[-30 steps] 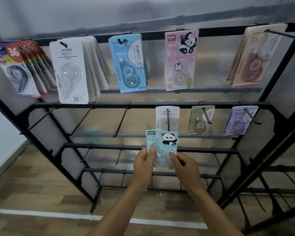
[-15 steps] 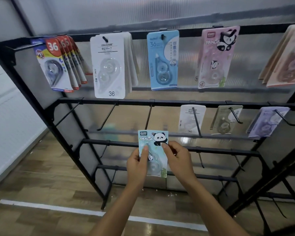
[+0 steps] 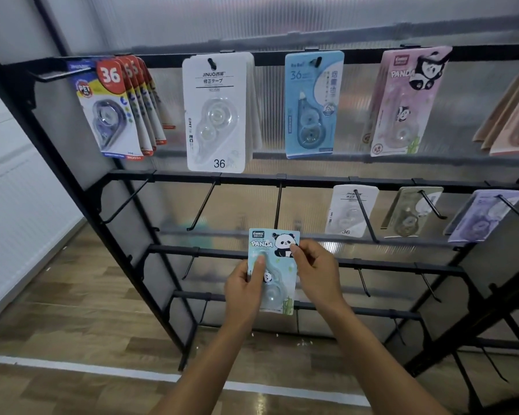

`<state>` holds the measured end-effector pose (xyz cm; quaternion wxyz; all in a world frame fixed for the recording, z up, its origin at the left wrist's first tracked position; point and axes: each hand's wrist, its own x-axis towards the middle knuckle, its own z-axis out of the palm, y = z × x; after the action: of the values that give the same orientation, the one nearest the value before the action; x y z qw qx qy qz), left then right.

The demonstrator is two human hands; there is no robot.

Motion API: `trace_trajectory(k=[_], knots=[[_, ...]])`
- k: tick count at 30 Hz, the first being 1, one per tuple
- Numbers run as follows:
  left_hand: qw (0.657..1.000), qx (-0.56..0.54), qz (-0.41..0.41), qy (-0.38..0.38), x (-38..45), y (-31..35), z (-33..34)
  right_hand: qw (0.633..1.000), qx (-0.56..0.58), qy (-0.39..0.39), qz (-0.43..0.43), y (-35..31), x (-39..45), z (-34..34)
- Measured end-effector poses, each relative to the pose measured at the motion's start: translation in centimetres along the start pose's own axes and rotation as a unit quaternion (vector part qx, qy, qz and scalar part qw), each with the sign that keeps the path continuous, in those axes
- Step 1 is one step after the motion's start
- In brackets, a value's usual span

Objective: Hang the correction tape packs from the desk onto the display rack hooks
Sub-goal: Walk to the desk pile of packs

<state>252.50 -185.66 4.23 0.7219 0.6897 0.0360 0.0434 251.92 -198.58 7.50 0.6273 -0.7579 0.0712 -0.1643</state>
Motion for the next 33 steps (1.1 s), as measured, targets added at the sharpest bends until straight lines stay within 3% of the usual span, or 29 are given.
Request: trace_trajectory(k=[8, 15, 20, 25, 33], knots=[[0.999, 0.044, -0.002, -0.017, 2.5, -1.0, 1.0, 0.999, -0.039, -0.003, -0.005, 1.7, 2.9, 0.2], [0.971, 0.24, 0.011, -0.008, 9.5, -0.5, 3.3, 0.992, -0.125, 0.004, 0.006, 2.0, 9.7, 0.8], [0.984, 0.178, -0.007, -0.028, 13.2, -0.8, 5.4, 0.983, -0.183, 0.031, 0.0, 2.2, 14.1, 1.2], [0.977, 0.206, -0.052, -0.006, 15.9, -0.7, 6.7, 0.977, -0.209, 0.042, 0.031, 2.4, 16.8, 1.6], [0.975, 0.215, -0.064, -0.01, 16.7, -0.5, 6.9, 0.982, -0.142, 0.084, 0.087, 2.8, 16.3, 2.0]])
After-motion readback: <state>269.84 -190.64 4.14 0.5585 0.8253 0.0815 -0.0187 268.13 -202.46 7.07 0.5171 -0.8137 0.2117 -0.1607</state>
